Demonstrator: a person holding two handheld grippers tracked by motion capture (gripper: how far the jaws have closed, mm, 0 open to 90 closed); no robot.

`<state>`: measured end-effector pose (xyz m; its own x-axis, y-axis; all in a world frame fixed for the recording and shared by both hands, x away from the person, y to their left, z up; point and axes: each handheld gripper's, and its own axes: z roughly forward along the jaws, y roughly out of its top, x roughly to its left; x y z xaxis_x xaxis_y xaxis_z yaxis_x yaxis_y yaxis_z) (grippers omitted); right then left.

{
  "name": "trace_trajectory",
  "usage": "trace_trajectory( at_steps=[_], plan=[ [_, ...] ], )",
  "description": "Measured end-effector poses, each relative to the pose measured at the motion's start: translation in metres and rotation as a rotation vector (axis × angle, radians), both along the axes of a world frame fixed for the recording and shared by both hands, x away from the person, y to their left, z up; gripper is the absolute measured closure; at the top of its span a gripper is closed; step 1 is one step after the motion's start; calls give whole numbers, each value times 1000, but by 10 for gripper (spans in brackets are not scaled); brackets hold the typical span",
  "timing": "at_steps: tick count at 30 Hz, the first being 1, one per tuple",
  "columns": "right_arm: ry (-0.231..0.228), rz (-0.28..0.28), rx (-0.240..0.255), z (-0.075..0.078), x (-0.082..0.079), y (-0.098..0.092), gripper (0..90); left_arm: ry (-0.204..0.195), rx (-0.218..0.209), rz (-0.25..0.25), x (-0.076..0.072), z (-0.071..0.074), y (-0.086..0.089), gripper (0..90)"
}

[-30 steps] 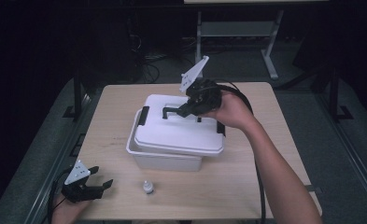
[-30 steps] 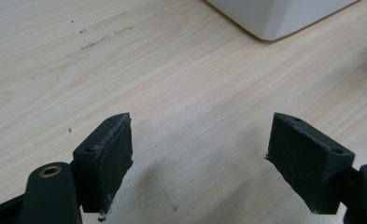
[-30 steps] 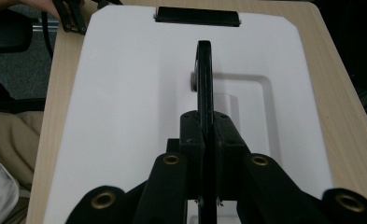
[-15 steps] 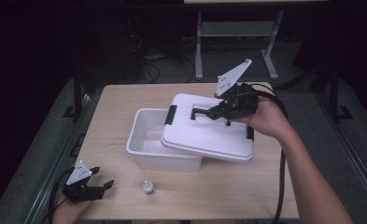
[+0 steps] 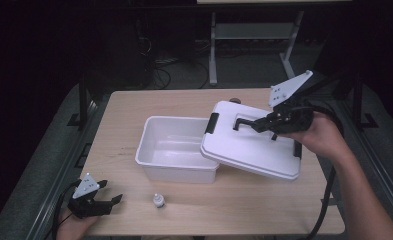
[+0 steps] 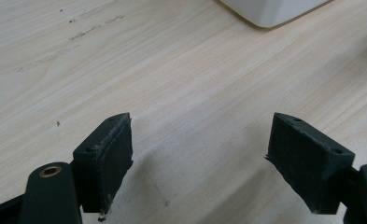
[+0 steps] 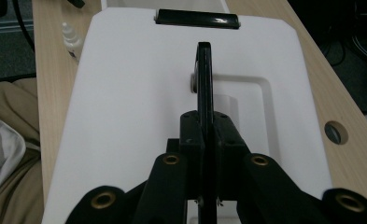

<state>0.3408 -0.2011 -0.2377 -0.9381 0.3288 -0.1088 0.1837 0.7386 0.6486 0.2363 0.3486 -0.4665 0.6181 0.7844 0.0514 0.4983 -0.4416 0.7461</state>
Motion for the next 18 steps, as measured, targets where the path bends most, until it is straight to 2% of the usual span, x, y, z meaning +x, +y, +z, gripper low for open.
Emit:
trace_trajectory(
  at_steps=[4, 10, 18],
  plan=[
    [12, -36, -2, -8, -4, -20, 838, -3, 3, 3, 0, 0, 0, 220],
    [13, -58, 5, -14, -9, -37, 838, 5, 10, -3, 1, -1, 0, 222],
    [38, -96, 10, -38, -17, -64, 838, 3, 7, 6, 1, -1, 1, 223]
  ],
)
